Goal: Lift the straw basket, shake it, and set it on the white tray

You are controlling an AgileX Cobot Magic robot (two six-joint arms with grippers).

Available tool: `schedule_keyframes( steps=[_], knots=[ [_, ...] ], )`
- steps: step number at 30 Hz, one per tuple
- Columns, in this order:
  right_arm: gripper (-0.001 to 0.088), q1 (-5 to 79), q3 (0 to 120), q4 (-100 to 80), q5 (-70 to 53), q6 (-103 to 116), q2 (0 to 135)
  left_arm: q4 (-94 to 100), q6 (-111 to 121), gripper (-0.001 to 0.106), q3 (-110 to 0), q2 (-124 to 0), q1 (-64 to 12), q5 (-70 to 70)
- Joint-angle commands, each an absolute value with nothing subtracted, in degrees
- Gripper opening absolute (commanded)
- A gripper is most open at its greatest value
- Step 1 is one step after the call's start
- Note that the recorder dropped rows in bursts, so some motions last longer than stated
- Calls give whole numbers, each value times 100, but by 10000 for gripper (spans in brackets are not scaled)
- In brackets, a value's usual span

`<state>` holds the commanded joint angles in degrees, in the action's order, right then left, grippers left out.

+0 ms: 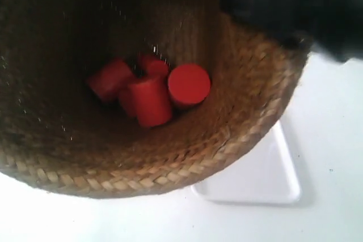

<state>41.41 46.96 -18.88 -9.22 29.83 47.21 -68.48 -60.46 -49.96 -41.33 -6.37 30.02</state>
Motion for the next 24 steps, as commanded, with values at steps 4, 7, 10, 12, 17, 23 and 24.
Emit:
schedule_keyframes(
  steps=[4,7,10,12,17,23,24],
  knots=[
    [0,3982,4577,-1821,-1354,3082,5423,-6894,-5889,0,-4681,-4470,-637,2806],
    [0,4302,4810,-1576,-1161,3023,4791,-6865,-6041,0,-5037,-4036,-637,3204],
    [0,4316,4656,-1947,-800,2985,4534,-6846,-6057,0,-4942,-3869,-637,2961],
    [0,4133,4438,-2401,-761,2985,4968,-6846,-6139,0,-4515,-4044,-637,2566],
    [0,4079,4989,-1960,-1005,3210,5011,-7073,-6103,0,-4730,-4012,-637,2555],
    [0,4149,4752,-2056,-912,3178,5077,-7018,-6166,0,-4697,-3984,-637,2714],
    [0,4065,4619,-2117,-1089,3170,5422,-7018,-6193,0,-4474,-4185,-637,2553]
  ],
)
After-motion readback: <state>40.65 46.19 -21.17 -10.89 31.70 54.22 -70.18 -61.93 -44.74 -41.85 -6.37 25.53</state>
